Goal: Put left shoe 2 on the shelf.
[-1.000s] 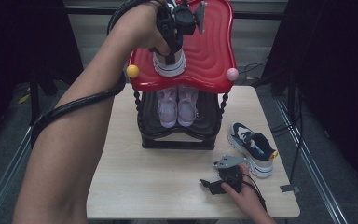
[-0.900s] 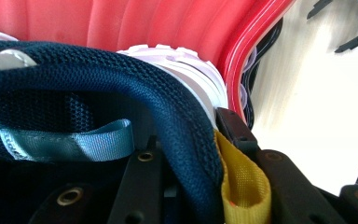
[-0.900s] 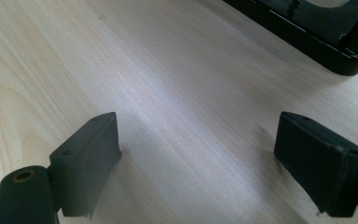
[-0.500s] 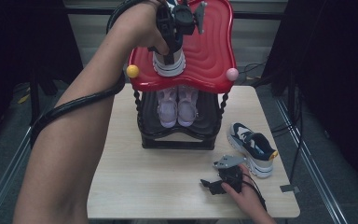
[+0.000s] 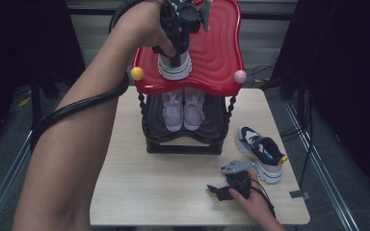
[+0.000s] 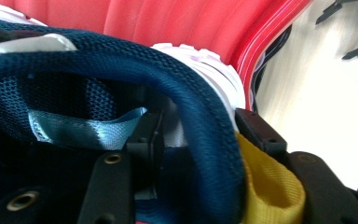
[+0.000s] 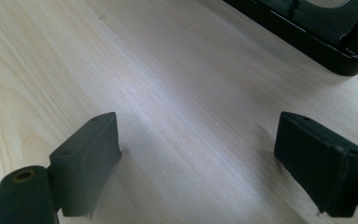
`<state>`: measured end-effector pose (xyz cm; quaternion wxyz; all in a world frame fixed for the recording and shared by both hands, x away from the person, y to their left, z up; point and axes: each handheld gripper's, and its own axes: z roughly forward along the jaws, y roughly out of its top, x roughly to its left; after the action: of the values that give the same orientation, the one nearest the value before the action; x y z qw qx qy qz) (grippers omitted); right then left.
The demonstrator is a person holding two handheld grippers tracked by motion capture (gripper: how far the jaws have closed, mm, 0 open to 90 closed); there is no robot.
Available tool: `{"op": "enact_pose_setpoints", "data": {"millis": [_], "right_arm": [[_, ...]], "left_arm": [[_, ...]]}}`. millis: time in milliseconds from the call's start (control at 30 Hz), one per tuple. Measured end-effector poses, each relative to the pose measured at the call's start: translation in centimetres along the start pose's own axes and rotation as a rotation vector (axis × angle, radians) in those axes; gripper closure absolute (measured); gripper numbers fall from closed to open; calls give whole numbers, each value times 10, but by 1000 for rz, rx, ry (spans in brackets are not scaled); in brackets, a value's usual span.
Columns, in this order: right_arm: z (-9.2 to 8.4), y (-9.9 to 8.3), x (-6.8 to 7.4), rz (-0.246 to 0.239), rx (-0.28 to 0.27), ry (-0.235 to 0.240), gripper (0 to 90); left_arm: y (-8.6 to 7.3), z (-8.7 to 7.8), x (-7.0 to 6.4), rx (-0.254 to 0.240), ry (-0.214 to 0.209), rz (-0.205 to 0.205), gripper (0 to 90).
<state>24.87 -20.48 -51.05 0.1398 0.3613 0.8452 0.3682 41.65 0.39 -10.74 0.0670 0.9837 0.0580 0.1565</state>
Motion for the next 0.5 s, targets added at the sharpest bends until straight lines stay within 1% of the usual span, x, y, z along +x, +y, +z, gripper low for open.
{"op": "enact_pose_setpoints", "data": {"millis": [33,67,100,233,300,333,400,433,467,500], "right_arm": [[0,0,0,0,0,0,133],[0,0,0,0,0,0,133],[0,0,0,0,0,0,133],[0,0,0,0,0,0,133],[0,0,0,0,0,0,133],[0,0,0,0,0,0,133],[0,0,0,0,0,0,133],[0,0,0,0,0,0,133],[0,0,0,0,0,0,133],[0,0,0,0,0,0,133]], "left_arm": [[0,0,0,-2,-1,3,512],[0,0,0,-7,0,-5,483],[0,0,1,-13,-11,-21,480],[0,-2,2,-23,-9,-42,451],[1,-4,2,-18,-3,-46,441],[1,-5,2,-17,-4,-59,427],[1,-6,2,-17,-10,-69,411],[1,-7,2,-15,-10,-67,407],[1,-7,2,-20,-11,-78,401],[1,-7,2,-17,-23,-90,400]]}}
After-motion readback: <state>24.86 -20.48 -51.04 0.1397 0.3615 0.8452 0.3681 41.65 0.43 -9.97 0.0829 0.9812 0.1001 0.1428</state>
